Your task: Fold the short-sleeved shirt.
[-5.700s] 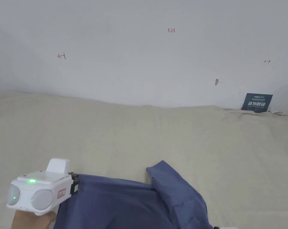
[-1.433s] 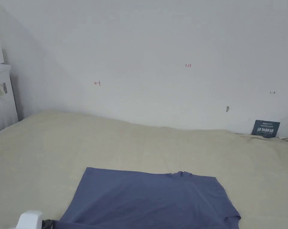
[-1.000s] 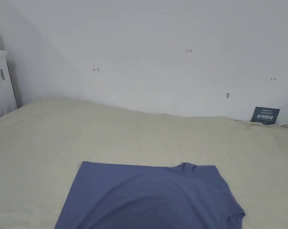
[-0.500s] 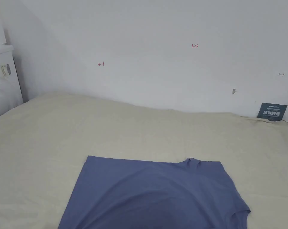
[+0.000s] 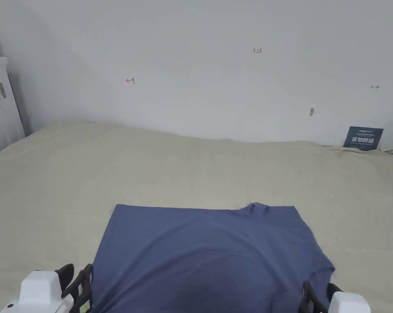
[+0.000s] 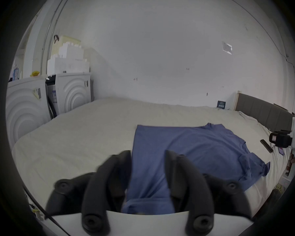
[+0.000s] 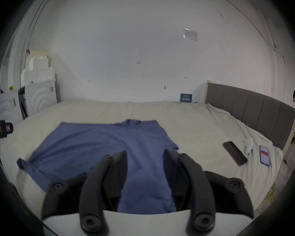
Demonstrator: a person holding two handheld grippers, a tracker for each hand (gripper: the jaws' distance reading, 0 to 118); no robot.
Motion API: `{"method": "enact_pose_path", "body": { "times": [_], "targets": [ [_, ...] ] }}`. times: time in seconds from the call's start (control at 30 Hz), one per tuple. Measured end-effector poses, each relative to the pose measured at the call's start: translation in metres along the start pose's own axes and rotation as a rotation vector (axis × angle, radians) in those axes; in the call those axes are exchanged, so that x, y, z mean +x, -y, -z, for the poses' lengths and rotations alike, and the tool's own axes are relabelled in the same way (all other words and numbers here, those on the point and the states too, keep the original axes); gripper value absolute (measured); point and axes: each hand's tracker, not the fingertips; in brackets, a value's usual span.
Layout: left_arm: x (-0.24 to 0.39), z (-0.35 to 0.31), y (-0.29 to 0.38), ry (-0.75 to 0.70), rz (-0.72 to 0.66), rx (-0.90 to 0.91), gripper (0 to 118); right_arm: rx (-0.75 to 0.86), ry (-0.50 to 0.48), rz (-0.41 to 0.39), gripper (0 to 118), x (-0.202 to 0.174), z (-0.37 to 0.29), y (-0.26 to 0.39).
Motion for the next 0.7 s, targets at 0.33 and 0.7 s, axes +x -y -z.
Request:
{"method": "enact_pose_path", "body": {
  "times": [0.33, 0.7],
  "targets": [
    [0.029, -0.012, -0.002, -0.017, -0.012, 0.047, 0, 0.072, 0.006, -0.03, 0, -0.015, -0.006, -0.003],
    [-0.05, 0.058, 0.005, -0.019, -0.144, -0.416, 0, 0.037, -0.019, -0.062, 0, -0.016, -0.007, 0.006]
  ]
}}
